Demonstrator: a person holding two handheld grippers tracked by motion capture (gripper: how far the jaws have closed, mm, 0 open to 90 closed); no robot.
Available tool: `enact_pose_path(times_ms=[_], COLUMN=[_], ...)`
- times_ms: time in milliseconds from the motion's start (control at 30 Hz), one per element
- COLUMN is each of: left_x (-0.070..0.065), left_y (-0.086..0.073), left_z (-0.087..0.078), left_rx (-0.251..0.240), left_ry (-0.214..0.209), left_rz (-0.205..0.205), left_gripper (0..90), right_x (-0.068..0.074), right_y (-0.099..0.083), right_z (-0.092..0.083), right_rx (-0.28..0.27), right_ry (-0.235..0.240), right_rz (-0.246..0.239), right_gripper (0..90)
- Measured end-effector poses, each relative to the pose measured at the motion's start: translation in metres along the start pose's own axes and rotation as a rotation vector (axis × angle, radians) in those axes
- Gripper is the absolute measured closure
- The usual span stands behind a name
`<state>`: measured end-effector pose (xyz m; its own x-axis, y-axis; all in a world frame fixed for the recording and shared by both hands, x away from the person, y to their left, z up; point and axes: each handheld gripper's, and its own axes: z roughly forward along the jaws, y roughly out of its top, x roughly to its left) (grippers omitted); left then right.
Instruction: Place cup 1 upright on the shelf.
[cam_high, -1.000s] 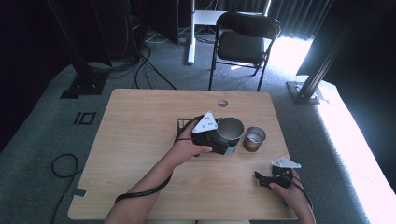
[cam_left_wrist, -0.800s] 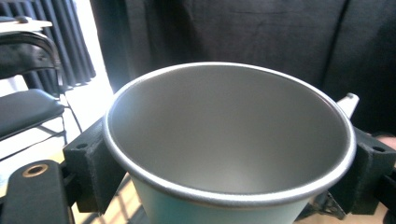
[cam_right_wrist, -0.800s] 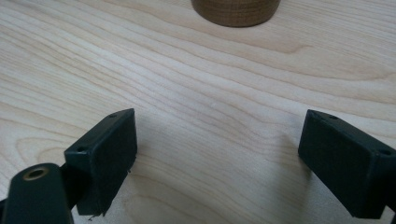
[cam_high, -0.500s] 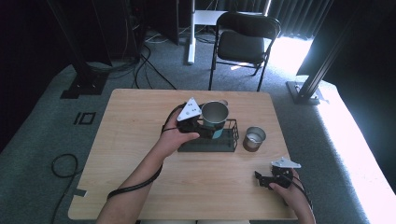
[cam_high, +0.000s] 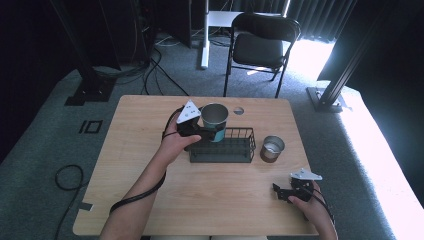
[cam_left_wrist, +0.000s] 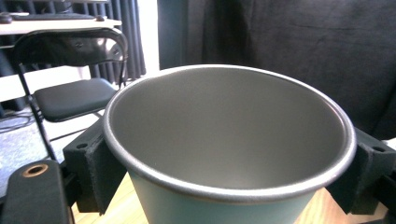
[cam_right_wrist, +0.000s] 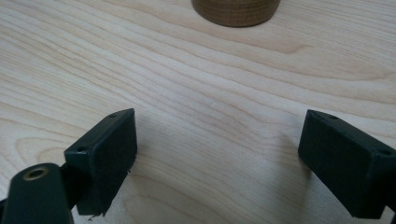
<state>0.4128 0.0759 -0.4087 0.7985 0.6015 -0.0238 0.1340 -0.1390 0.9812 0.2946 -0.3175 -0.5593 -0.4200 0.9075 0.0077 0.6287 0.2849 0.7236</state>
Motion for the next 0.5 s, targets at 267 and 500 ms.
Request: enact_pose_path(times_ms=[267, 500], left_x=[0.018, 0.026], left_y=[-0.019, -0.039], left_z=[0.005, 0.008], left_rx=[0.031, 0.045], left_ry=[0.027, 0.025], left_rz=[-0.017, -0.052], left_gripper=[13.4, 13.4], right_x=[0.0, 0.0], right_y=[0.0, 0.0], right_z=[0.0, 0.0], right_rx=[0.0, 0.0], right_ry=[0.001, 0.0], right_rz=[0.001, 0.001], right_gripper=[11.3, 11.3])
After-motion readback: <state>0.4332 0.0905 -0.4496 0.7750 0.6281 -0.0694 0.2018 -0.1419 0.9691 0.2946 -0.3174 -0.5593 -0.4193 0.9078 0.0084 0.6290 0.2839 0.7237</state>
